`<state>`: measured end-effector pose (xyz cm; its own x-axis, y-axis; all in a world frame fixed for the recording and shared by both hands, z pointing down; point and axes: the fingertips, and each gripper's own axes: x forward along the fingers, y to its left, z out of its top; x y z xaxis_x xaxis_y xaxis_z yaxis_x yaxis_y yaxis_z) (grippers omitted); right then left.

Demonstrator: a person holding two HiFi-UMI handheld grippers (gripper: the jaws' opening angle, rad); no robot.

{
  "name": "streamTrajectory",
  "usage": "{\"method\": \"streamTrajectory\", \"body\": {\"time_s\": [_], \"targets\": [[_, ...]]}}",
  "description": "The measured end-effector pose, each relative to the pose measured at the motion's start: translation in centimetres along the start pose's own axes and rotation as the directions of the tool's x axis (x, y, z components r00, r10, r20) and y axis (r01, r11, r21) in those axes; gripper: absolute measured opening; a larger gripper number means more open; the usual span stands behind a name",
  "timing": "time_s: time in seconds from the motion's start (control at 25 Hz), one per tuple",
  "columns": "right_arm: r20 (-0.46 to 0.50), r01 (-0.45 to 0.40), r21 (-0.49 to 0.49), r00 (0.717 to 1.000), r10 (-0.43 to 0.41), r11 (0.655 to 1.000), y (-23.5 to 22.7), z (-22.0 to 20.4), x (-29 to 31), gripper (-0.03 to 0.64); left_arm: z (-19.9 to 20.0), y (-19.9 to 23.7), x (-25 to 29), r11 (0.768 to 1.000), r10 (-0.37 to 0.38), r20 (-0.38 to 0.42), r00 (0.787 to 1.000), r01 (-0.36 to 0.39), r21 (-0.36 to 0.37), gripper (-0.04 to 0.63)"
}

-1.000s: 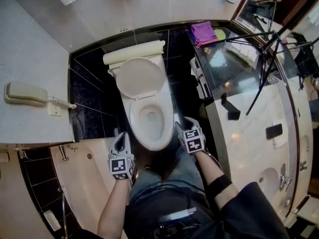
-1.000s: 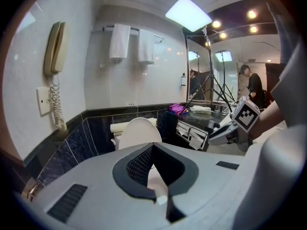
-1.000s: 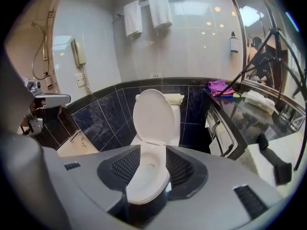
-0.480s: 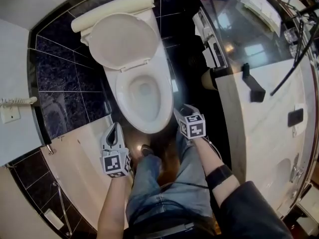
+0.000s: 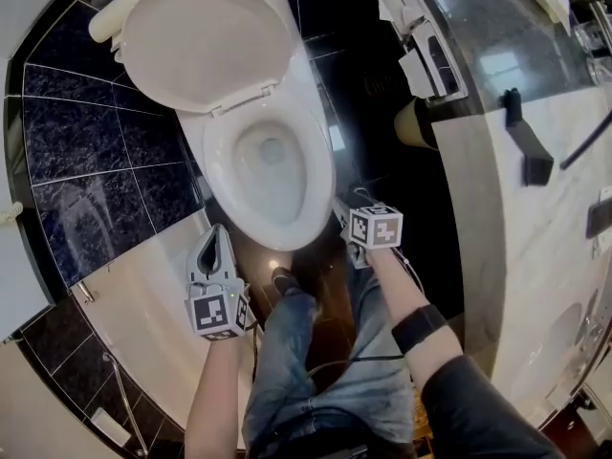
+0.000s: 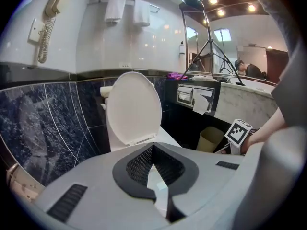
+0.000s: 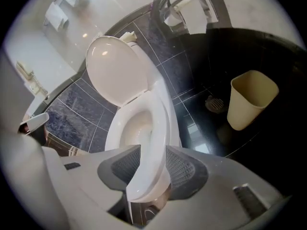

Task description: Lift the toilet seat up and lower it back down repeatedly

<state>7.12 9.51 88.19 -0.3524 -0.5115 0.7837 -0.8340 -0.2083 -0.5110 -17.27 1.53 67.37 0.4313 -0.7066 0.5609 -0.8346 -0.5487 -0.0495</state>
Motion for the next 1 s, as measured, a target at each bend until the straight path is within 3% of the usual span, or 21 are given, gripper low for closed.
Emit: {"method": "streamTrajectory", "body": {"time_s": [0.28, 0.52, 0.88, 1.0], "targets": [[-0.005, -0.059, 0.179, 0.998, 0.061, 0.982, -1.4, -3.2, 4.3, 0.186, -2.8, -1.0, 1.6, 0.999, -0.035, -0.026, 0.999, 0.036, 0.019, 0.0], [0.029, -0.086, 0.33, 0.996, 0.08, 0.94, -2.5, -4.5, 6.8, 0.187, -5.0, -0.9, 1.9, 0.999, -0.033, -0.062, 0.998, 0.034, 0.012, 0.0], [0.075, -0.124, 0.458, 0.992, 0.1, 0.88, -1.9, -4.0, 7.2, 0.14, -6.7, -0.2, 1.7, 1.0, -0.028, -0.096, 0.995, 0.027, -0.014, 0.0], [0.067, -0.125, 0.456, 0.992, 0.106, 0.881, -1.9, -4.0, 7.2, 0.138, -7.3, -0.6, 2.0, 0.999, -0.032, -0.099, 0.995, 0.03, -0.022, 0.0]]}}
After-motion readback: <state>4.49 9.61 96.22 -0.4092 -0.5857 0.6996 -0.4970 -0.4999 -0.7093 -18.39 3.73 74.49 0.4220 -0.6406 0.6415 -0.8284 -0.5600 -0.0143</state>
